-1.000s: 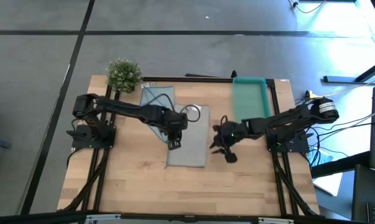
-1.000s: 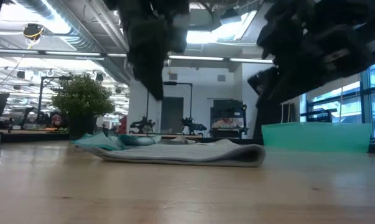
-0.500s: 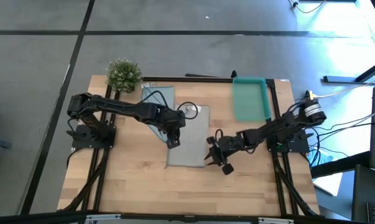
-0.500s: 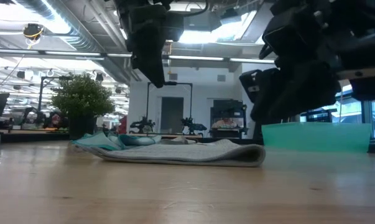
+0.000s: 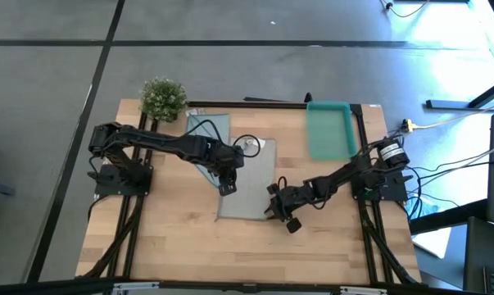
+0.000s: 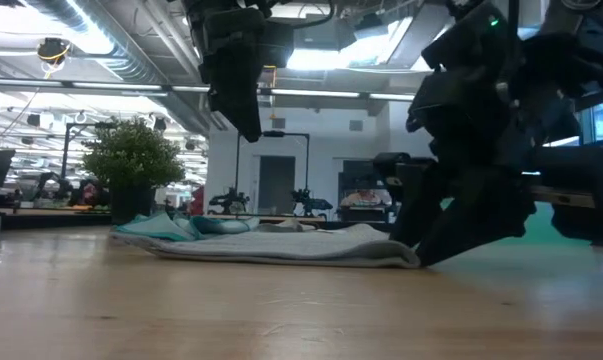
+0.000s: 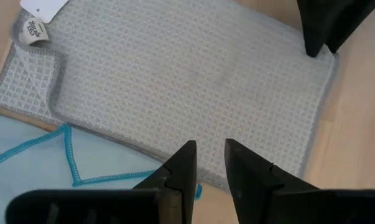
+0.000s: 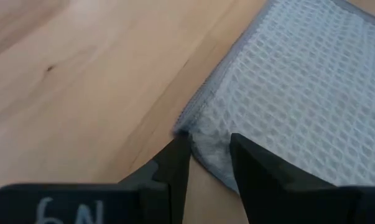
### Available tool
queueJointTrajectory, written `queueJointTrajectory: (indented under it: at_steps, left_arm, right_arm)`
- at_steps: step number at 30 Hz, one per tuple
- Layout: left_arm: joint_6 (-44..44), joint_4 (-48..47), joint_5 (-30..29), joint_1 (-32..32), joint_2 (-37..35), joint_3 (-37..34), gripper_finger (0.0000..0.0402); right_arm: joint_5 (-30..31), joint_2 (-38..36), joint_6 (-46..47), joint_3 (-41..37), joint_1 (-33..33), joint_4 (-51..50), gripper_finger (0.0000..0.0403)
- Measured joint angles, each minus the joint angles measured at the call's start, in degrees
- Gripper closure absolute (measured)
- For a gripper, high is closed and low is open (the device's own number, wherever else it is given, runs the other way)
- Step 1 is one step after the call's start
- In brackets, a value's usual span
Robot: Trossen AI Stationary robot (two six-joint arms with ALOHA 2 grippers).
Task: Roll microfiber towels into tight, uniform cylinder then place into a basket
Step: Fold the gray towel
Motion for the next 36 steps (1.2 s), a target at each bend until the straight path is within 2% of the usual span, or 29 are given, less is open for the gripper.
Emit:
queueJointTrajectory:
  at_steps: [3, 6, 8, 18, 22, 29, 36]
  left_arm:
    - [0.0, 0.0, 0.0, 0.0, 0.0, 0.0, 0.0323]
    - [0.0, -0.2, 0.0, 0.0, 0.0, 0.0, 0.0323]
    - [0.2, -0.8, 0.0, 0.0, 0.0, 0.0, 0.0323]
    - [1.7, -5.6, -0.2, 0.0, -0.5, 0.0, 0.0323]
    - [3.0, -7.4, -3.1, 0.0, -1.9, 0.1, 0.0323]
    - [3.2, -9.3, -6.1, 0.0, -5.3, 0.1, 0.0323]
    - [3.2, -9.5, -6.3, 0.0, -7.2, 0.1, 0.0323]
  right_arm:
    - [0.0, 0.4, 0.2, 1.1, 0.0, -1.1, 0.0307]
    - [0.4, 0.2, 2.3, 2.1, -0.1, -2.4, 0.0371]
    - [0.8, -0.4, 5.9, 2.5, -0.8, -3.2, 0.0389]
    - [0.8, -6.2, 11.2, 2.8, -4.5, -4.9, 0.0397]
    - [0.8, -9.5, 15.8, 2.7, -7.8, -6.4, 0.0398]
    - [7.1, -13.5, 16.9, 2.8, -15.0, -11.6, 0.0399]
    - [14.5, -11.8, 17.0, 2.7, -21.6, -13.2, 0.0399]
